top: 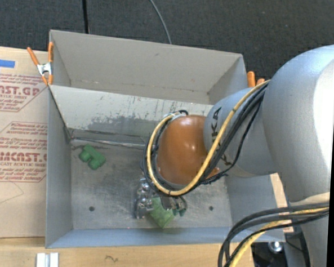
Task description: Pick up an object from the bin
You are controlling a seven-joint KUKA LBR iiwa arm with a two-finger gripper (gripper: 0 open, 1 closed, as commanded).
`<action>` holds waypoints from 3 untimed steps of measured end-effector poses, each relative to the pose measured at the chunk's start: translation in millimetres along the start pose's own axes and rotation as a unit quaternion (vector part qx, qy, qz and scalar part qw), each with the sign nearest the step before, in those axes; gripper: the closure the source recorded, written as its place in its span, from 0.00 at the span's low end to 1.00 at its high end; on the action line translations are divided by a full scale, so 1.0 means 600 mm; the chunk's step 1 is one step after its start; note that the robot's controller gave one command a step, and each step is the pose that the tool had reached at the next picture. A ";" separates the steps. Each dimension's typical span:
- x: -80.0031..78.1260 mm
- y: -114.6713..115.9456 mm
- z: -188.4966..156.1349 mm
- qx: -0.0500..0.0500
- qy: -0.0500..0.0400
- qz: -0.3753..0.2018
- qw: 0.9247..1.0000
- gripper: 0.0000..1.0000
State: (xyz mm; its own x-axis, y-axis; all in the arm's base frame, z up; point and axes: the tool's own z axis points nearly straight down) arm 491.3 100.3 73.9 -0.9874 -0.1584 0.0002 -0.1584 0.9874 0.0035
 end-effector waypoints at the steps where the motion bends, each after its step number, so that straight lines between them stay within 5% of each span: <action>1: -0.017 -0.104 -0.247 0.003 -0.005 -0.063 0.998 1.00; 2: -0.013 -0.168 -0.052 0.001 -0.004 -0.143 0.990 1.00; 3: -0.029 -0.166 -0.066 0.004 -0.022 -0.144 0.989 0.00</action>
Offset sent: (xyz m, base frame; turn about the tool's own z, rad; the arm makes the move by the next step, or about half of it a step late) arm 0.0173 -0.0592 0.1435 -0.1287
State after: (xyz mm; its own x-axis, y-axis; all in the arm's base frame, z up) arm 524.5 4.8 113.3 -0.9008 -0.4321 -0.0432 -0.4321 0.9018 -0.0109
